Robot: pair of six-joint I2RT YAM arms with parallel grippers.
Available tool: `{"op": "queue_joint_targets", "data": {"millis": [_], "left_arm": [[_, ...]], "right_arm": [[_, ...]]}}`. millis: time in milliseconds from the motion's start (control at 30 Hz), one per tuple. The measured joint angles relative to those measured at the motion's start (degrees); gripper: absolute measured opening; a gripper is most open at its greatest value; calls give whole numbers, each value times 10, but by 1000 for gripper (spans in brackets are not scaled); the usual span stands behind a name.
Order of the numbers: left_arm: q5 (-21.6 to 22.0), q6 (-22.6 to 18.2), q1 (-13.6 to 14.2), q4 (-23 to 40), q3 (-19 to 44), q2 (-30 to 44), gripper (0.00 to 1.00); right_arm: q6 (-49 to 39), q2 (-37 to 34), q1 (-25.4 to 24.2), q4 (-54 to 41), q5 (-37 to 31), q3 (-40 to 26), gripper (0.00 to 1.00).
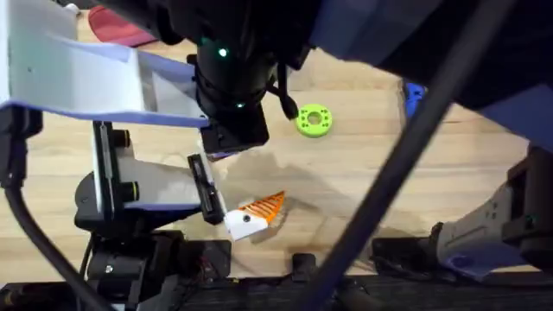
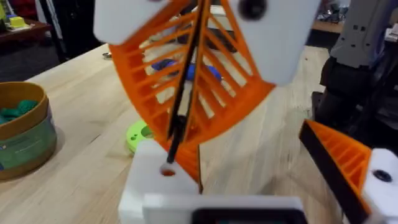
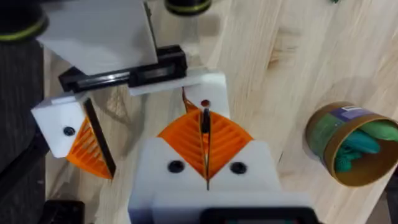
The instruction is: Pick up the gripper from the table and insert it into the empty holder that is missing its gripper. Then pick up a screw, insert it into the mounting hole, and use the screwdriver to tighten it. Finally, clean up the table by picking up the vegetable and placing it into the bucket.
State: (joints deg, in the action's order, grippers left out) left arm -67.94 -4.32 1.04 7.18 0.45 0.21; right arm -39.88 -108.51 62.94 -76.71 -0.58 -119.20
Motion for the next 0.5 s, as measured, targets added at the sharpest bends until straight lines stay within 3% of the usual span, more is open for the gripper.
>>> {"op": "queue_joint_targets", "data": {"millis": [500], "left_arm": [[0,0,0,0,0,0,987]], "right_arm": [[0,0,0,3,9,0,6]]}}
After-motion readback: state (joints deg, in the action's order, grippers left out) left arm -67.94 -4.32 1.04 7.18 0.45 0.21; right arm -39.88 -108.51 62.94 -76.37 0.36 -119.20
